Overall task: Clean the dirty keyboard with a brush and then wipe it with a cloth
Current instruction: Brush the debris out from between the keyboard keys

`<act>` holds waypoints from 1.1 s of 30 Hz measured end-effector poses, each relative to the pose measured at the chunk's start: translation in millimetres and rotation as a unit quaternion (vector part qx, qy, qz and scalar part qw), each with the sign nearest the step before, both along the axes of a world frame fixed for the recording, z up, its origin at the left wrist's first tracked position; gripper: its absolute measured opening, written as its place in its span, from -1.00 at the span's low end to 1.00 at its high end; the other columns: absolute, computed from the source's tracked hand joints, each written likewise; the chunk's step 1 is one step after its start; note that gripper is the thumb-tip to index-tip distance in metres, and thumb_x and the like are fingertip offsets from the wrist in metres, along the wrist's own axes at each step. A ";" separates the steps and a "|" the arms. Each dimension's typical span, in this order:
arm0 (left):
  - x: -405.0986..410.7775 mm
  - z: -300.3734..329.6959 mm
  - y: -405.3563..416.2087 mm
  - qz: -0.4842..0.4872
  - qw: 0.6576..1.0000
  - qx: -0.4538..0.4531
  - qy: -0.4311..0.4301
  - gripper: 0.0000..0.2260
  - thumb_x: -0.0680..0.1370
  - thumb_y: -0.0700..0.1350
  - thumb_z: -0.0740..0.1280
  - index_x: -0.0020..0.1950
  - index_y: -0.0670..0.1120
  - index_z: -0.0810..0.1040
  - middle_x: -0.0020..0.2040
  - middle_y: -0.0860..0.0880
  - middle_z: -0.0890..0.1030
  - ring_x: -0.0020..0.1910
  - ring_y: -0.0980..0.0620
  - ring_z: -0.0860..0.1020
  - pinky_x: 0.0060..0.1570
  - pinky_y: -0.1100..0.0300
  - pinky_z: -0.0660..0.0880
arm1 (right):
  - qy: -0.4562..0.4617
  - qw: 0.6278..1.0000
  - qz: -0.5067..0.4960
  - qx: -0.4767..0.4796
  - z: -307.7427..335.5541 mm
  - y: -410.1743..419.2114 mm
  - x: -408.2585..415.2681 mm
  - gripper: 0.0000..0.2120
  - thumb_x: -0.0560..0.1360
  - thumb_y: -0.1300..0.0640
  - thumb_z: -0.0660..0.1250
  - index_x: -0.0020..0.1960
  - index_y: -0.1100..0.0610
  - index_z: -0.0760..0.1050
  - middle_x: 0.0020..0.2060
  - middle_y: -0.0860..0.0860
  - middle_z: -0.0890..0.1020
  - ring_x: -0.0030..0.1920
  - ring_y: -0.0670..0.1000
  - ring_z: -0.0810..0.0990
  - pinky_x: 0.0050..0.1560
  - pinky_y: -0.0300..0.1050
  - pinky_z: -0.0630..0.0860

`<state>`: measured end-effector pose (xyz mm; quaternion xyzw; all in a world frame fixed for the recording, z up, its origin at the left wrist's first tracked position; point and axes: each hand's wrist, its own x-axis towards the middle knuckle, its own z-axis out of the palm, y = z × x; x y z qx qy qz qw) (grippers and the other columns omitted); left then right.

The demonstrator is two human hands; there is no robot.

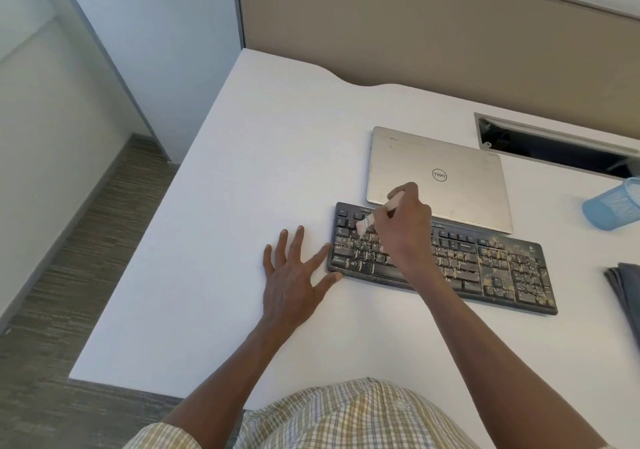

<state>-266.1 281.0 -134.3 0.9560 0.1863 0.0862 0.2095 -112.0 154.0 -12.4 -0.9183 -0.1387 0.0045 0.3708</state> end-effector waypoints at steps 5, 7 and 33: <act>-0.8 0.1 0.0 -0.005 1.000 0.002 0.000 -0.44 0.57 0.45 0.07 0.48 0.26 0.43 0.64 -0.11 0.16 0.64 -0.21 0.01 0.53 -0.26 -0.04 | -0.024 0.999 -0.013 0.043 1.7 7.7 1.7 -0.85 0.55 0.24 0.26 0.10 0.18 0.36 -0.25 0.05 0.57 -0.35 0.02 0.57 -0.46 -0.22 0.44; -0.8 0.8 -0.6 -0.004 1.000 0.003 0.000 -0.44 0.57 0.45 0.07 0.48 0.26 0.43 0.64 -0.11 0.16 0.64 -0.21 0.01 0.53 -0.27 -0.03 | -0.019 1.000 0.004 0.009 -1.5 6.4 -0.6 -0.84 0.53 0.24 0.26 0.09 0.20 0.35 -0.28 0.04 0.56 -0.37 0.04 0.57 -0.44 -0.14 0.44; -0.2 -0.1 -0.1 -0.002 1.000 0.007 0.007 -0.45 0.57 0.45 0.08 0.49 0.27 0.41 0.65 -0.11 0.14 0.64 -0.21 0.00 0.54 -0.29 0.00 | 0.038 0.996 0.076 -0.011 4.9 17.3 4.0 -0.86 0.53 0.23 0.28 0.05 0.13 0.35 -0.31 0.11 0.59 -0.41 0.03 0.61 -0.45 0.00 0.55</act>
